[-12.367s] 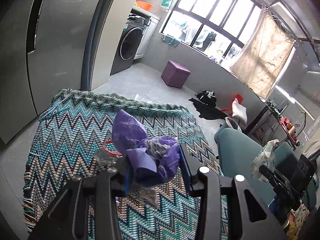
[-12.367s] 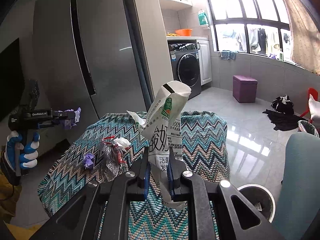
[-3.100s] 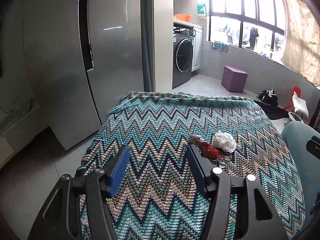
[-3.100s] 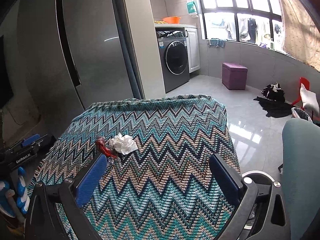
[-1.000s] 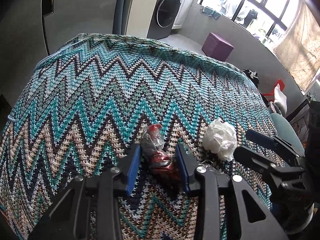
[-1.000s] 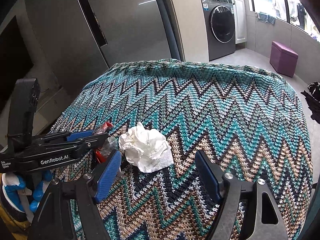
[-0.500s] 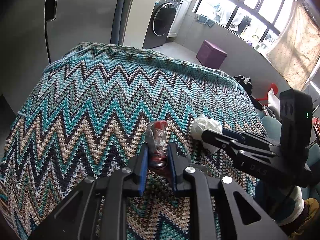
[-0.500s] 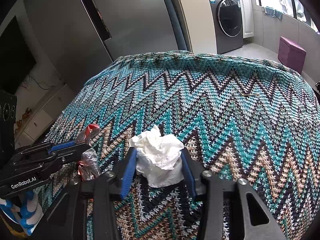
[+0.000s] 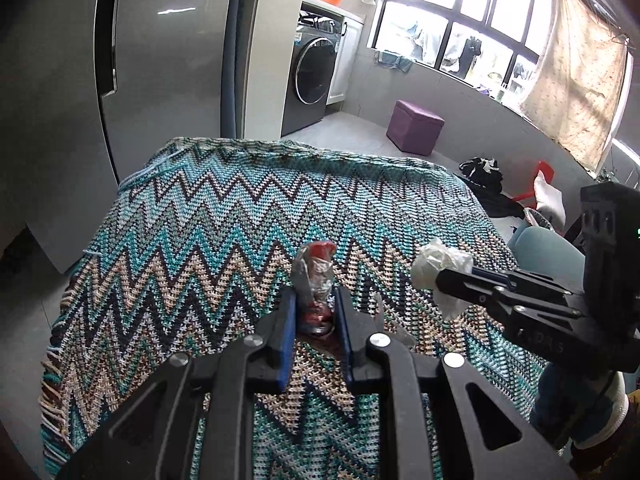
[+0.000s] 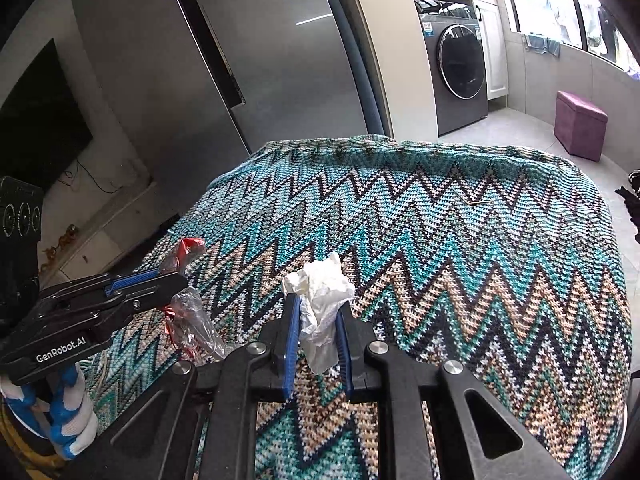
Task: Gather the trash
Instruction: 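Lift the red wrapper and white tissue and carry them toward the bin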
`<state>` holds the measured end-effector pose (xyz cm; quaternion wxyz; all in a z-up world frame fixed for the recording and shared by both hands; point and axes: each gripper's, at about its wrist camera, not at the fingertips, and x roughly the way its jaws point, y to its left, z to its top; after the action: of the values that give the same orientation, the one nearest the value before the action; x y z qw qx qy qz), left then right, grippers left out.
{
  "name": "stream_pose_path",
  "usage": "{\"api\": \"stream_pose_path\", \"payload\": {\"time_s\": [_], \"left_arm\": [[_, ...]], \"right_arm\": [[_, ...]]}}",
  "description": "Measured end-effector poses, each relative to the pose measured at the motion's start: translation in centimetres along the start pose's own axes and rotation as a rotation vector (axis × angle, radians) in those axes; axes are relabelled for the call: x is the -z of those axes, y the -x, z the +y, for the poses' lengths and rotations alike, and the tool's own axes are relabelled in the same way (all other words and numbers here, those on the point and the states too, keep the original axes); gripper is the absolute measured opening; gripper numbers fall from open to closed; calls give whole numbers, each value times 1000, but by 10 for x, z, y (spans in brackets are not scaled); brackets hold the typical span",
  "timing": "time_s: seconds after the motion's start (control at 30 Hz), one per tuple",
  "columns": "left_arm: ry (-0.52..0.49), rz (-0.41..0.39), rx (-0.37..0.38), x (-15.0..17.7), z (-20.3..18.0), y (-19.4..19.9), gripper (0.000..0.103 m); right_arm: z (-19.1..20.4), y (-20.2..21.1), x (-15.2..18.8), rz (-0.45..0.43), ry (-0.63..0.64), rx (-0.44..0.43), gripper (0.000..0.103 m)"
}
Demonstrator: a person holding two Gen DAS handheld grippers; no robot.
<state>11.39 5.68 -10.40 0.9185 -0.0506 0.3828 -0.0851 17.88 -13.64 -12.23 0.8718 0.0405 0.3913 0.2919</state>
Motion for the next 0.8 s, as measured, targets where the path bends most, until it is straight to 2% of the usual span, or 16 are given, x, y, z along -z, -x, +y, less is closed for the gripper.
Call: {"api": "stream_pose_path", "payload": {"time_s": [0.4, 0.8], "left_arm": [[-153, -150, -94, 10, -57, 67, 17], [-231, -280, -115, 17, -82, 113, 17]], "right_arm": [[27, 119, 33, -158, 25, 53, 16], [42, 188, 54, -262, 8, 139, 16]]}}
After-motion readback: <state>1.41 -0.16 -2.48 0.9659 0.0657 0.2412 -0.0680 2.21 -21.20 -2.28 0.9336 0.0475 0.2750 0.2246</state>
